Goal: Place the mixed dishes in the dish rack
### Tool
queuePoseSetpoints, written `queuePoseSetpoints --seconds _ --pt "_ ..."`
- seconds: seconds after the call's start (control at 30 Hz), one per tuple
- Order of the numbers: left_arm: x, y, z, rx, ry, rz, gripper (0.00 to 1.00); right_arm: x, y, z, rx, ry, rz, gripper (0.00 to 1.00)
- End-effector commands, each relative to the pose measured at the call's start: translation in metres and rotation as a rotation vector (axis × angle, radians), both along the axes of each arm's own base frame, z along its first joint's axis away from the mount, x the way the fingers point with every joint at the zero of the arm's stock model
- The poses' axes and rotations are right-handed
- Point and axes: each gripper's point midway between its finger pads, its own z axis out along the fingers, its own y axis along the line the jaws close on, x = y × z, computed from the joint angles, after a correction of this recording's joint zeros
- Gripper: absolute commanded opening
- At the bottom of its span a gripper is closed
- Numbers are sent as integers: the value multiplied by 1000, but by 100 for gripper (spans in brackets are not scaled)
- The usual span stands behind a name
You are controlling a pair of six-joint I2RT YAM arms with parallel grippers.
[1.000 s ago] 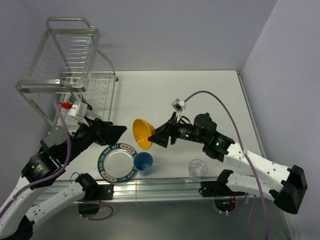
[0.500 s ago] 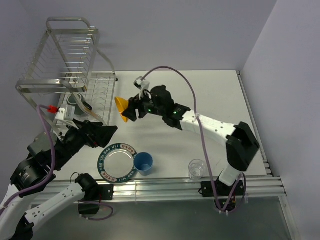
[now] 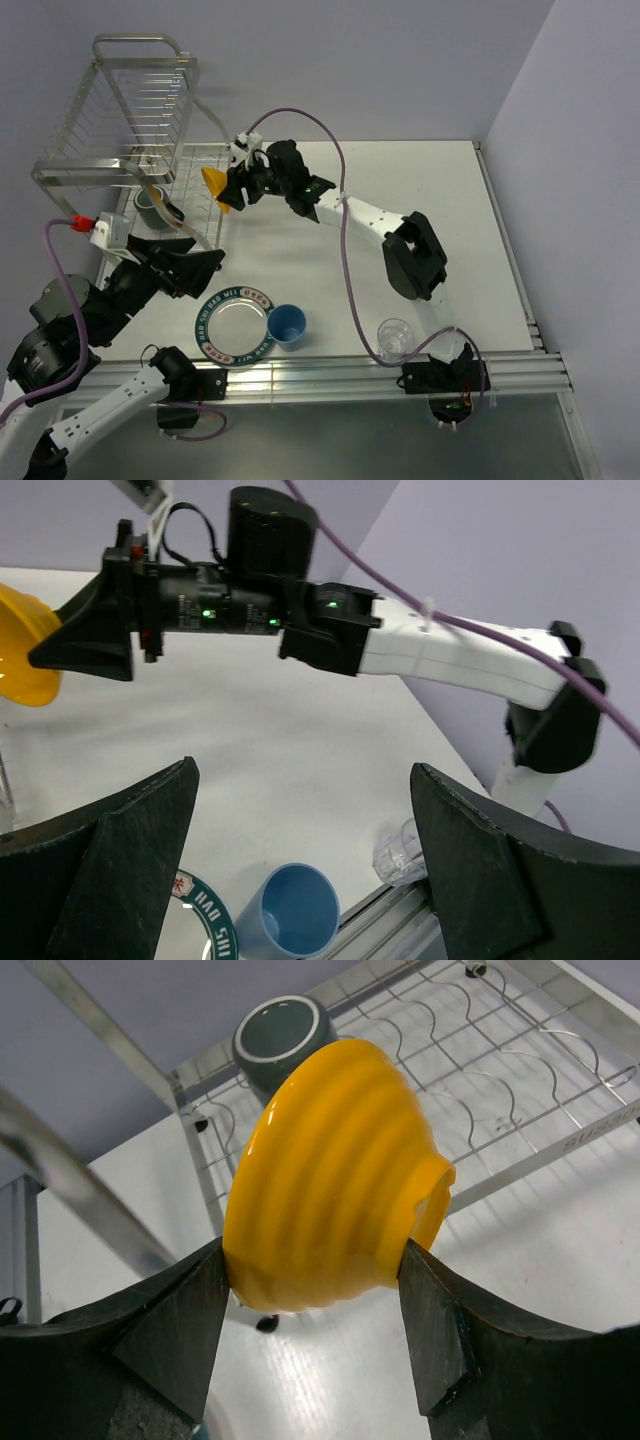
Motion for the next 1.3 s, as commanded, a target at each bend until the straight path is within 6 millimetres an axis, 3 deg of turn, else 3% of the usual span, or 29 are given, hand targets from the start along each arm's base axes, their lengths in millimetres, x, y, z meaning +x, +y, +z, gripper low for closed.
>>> queuePoseSetpoints --seconds 0.0,0.2,0.57,1.27 --pt "-6 -1 23 -31 -100 -34 93 14 16 39 88 -107 68 0" --pt "-6 0 25 -29 -122 -32 93 27 31 27 86 -140 126 0" --pt "-8 -2 23 -32 -143 -49 93 33 53 7 93 -166 216 0" --pt "-8 -7 19 -28 -174 -71 93 36 70 -31 -15 -261 274 0"
